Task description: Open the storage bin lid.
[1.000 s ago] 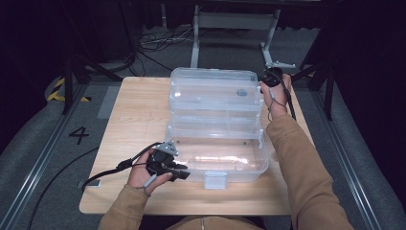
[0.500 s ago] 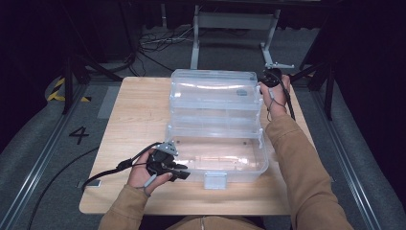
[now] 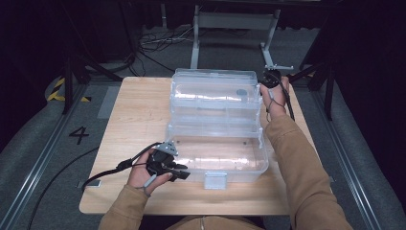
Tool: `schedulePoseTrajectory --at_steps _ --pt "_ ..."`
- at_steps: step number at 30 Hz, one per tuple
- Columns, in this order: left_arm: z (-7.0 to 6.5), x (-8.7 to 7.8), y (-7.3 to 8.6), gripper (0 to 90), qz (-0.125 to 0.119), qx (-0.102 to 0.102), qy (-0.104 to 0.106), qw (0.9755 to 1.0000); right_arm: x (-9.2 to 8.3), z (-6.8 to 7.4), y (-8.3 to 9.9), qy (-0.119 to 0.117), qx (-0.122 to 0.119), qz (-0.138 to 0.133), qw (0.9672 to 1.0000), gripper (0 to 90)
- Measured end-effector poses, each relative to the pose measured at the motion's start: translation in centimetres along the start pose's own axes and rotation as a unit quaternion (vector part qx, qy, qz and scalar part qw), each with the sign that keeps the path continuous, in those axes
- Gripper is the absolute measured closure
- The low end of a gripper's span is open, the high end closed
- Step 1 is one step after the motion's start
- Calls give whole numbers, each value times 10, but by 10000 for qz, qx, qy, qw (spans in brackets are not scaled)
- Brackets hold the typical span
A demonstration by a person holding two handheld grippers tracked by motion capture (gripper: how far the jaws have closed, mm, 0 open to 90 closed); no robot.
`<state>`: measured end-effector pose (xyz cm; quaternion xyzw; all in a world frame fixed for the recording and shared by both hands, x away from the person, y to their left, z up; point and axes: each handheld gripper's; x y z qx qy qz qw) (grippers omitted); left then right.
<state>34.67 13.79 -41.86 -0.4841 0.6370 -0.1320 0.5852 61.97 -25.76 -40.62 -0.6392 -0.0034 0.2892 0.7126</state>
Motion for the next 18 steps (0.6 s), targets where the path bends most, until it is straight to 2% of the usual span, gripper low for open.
schedulePoseTrajectory --at_steps 6,10,11,14,18 --pt "0 0 0 704 1 -5 8 10000 1 0 0 -10 26 -1 10000 809" --pt "0 0 0 703 13 -15 6 10000 -2 -1 -2 -58 -38 -67 10000 747" --pt "0 0 -1 704 9 -39 12 10000 -7 -2 -4 -176 53 -133 9997 669" --pt "1 0 -1 702 33 -61 23 10000 -12 -1 -6 -129 -52 -142 9998 647" --pt "2 0 -3 699 94 -124 83 9998 -31 4 -12 -63 -177 -272 9995 573"
Point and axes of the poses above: each handheld gripper's, and its own axes: x roughly forward along the jaws, y roughly out of its underside, z roughly to its left, and after that the axes turned 10 degrees about -z, right-handed
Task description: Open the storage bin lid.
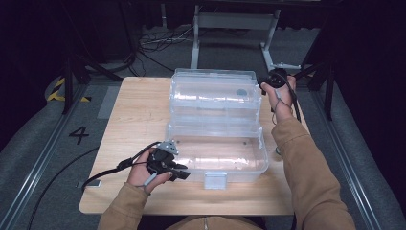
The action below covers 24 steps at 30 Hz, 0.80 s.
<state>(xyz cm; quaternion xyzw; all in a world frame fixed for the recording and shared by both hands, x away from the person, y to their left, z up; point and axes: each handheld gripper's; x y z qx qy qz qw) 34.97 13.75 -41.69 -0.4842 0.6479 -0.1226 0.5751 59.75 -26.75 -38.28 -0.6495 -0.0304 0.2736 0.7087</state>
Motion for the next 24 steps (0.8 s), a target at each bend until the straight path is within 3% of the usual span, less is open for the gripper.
schedulePoseTrajectory --at_steps 3,5,7,12,16,17,18,20,24 --pt "1 -1 -1 645 -1 -48 68 10000 -10 1 -4 -37 -43 -61 10000 553" --pt "3 -4 -4 599 -99 -99 64 9999 -26 1 -10 -37 -141 -146 9998 529" --pt "3 -9 -6 556 -71 -5 -4 10000 -40 2 -12 -63 -202 -364 9991 515" --pt "3 -28 -13 521 -297 61 -53 9995 -71 5 -7 -199 -385 -459 9980 523" --pt "9 -43 -19 477 -552 74 -325 9979 -104 9 2 -326 -827 -509 9947 472" --pt "9 -43 -19 467 -552 74 -325 9979 -104 9 2 -326 -827 -509 9947 472" --pt "11 -47 -22 458 -600 86 -448 9972 -123 10 12 -472 -643 -621 9949 436" --pt "17 -54 -26 451 -793 69 -542 9954 -132 11 19 -624 -603 -599 9944 434" --pt "24 -62 -30 438 -939 10 -673 9933 -145 10 22 -682 -645 -481 9944 384"
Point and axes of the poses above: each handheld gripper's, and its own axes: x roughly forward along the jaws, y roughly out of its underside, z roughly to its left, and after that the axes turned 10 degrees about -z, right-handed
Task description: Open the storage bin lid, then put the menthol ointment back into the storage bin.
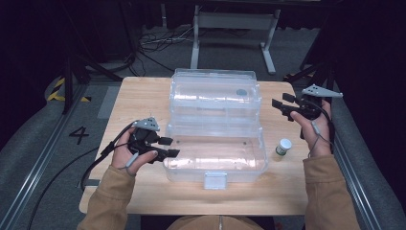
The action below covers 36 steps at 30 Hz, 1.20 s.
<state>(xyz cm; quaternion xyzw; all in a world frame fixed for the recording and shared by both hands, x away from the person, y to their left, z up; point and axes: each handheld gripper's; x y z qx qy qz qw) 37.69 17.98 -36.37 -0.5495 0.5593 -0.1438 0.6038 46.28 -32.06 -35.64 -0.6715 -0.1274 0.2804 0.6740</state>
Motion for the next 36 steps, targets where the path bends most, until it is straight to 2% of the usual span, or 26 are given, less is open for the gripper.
schedulePoseTrajectory --at_steps 1,2,3,4,7,10,12,15,18,20,23,26,29,31,36 --pt "2 -2 -1 433 -58 -26 -56 10000 -12 1 0 -111 225 -178 9995 380" --pt "4 -4 -3 433 -81 -19 -120 9999 -12 1 0 -111 225 -178 9995 380" --pt "5 -6 -4 432 -113 -33 -205 9997 -16 1 0 -226 255 -204 9992 383" --pt "6 -8 -5 432 -138 -42 -268 9995 -20 2 0 -292 227 -153 9992 375" --pt "10 -14 -7 428 -209 -108 -421 9988 -32 3 3 -232 141 -36 9996 324" --pt "13 -15 -7 422 -183 -145 -554 9982 -44 1 3 -233 94 -68 9997 209" --pt "15 -15 -8 419 -140 -133 -653 9977 -51 1 2 -265 76 -115 9996 193" --pt "18 -15 -8 414 -122 -175 -763 9969 -58 1 1 -248 14 -42 9997 193" --pt "20 -17 -8 411 -142 -222 -815 9963 -63 1 3 -190 -76 128 9997 239" --pt "21 -19 -9 410 -188 -270 -823 9961 -65 0 4 -183 -108 148 9997 282" --pt "23 -18 -9 409 -199 -272 -831 9960 -69 -1 5 -91 -308 217 9992 329" --pt "24 -17 -9 406 -159 -260 -832 9961 -71 -2 4 -103 -370 350 9987 378" --pt "24 -17 -9 405 -134 -278 -833 9961 -74 -2 4 -72 -316 521 9981 440" --pt "26 -18 -9 404 -151 -252 -851 9959 -75 -2 4 -76 -236 657 9975 445" --pt "26 -21 -9 402 -172 -291 -890 9955 -76 -1 4 -131 -205 785 9966 464"
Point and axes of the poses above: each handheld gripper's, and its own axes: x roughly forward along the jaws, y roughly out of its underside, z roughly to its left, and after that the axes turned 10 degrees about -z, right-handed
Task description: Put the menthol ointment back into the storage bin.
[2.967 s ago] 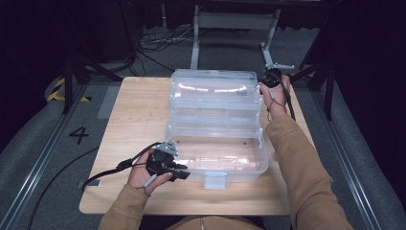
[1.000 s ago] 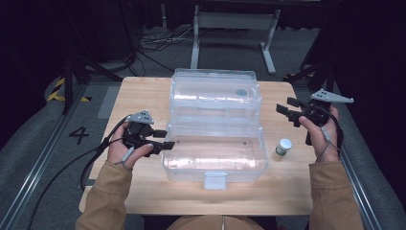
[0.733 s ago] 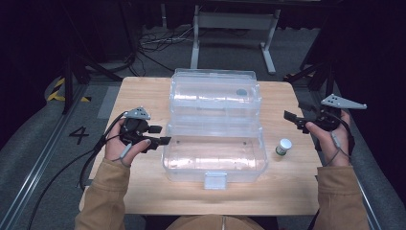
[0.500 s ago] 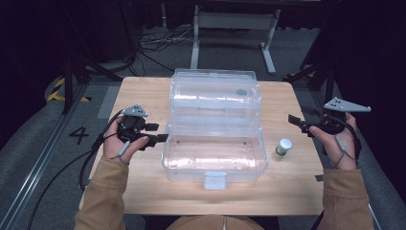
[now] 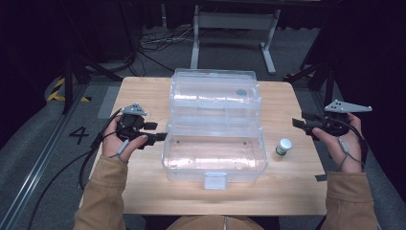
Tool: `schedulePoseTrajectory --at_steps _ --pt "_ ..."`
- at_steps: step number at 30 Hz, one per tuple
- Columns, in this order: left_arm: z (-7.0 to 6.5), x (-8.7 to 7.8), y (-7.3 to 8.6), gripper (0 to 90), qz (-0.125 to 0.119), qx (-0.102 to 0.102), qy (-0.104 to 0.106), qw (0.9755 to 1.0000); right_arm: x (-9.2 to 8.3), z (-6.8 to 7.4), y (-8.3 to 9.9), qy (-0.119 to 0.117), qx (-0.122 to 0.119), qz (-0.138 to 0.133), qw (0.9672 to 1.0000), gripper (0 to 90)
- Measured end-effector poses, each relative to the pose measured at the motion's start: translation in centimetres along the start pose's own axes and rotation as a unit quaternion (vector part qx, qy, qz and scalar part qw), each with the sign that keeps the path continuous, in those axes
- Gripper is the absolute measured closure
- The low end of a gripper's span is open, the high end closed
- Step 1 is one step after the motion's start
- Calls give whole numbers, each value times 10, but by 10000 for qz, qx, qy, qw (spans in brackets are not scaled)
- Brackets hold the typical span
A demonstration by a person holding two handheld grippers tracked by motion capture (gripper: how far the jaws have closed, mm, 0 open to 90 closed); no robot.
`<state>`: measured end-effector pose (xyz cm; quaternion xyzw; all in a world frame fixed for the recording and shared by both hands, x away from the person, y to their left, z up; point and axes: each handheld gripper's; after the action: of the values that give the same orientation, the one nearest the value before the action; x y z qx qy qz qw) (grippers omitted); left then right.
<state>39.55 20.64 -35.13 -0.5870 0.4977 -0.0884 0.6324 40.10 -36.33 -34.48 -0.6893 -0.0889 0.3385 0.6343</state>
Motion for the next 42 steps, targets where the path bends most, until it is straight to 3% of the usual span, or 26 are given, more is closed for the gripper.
schedulePoseTrajectory --at_steps 4,10,20,29,42 --pt "0 0 0 399 7 0 -14 10000 1 1 0 7 -26 196 9998 461" --pt "0 0 1 397 74 7 -35 10000 8 3 5 -70 18 824 9966 508" --pt "0 0 2 394 117 2 -36 9999 20 1 14 -60 -56 1344 9909 512" --pt "0 -2 3 395 127 -20 -64 9999 34 -1 25 -158 -54 1882 9820 520" --pt "0 -4 5 394 164 -13 -93 9998 52 -3 38 -218 -39 2372 9712 493"
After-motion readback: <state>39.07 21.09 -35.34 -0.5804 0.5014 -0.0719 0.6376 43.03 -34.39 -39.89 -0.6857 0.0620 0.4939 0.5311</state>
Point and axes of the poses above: each handheld gripper's, and its own axes: x roughly forward along the jaws, y roughly out of its underside, z roughly to its left, and after that the axes turned 10 degrees about -z, right-handed
